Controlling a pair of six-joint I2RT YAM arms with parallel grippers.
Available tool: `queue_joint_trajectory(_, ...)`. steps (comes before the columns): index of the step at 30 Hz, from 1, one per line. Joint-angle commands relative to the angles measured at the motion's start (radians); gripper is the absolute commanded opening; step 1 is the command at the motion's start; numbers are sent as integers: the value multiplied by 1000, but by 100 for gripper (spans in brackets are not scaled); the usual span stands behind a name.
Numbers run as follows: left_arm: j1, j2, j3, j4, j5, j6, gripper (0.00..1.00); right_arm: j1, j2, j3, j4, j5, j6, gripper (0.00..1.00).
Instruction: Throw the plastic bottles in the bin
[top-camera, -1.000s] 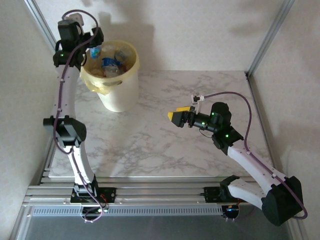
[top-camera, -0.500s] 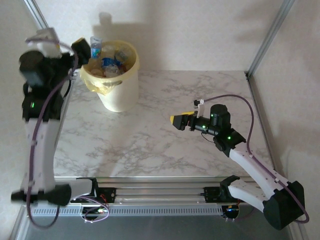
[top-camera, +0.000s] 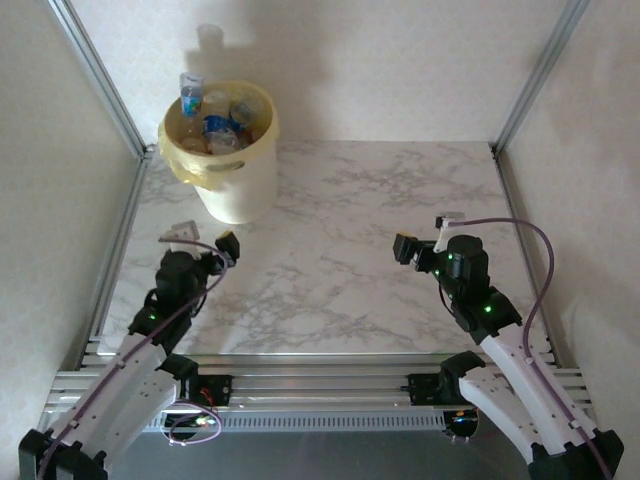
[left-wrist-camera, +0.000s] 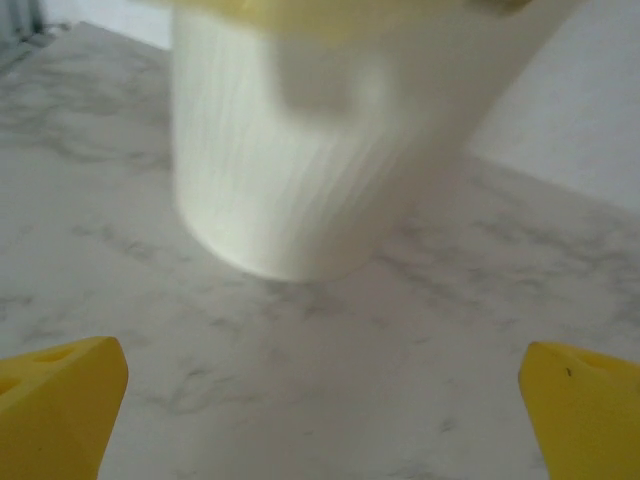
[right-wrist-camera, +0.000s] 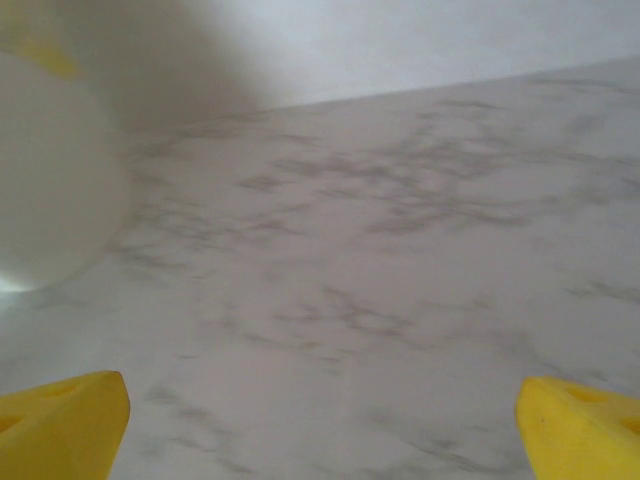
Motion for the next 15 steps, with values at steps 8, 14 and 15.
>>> queue_joint_trajectory(8, 116, 3, -378, 881, -251, 262, 100, -166, 92, -383, 590, 172, -210, 99)
queue_joint_trajectory(14, 263, 373, -421, 1209, -56, 268, 100, -171, 451, -398, 966, 208, -296, 99)
queue_joint_trajectory(15, 270, 433, -419, 1261, -39, 270, 100, -176, 483, -399, 1021, 184, -300, 99)
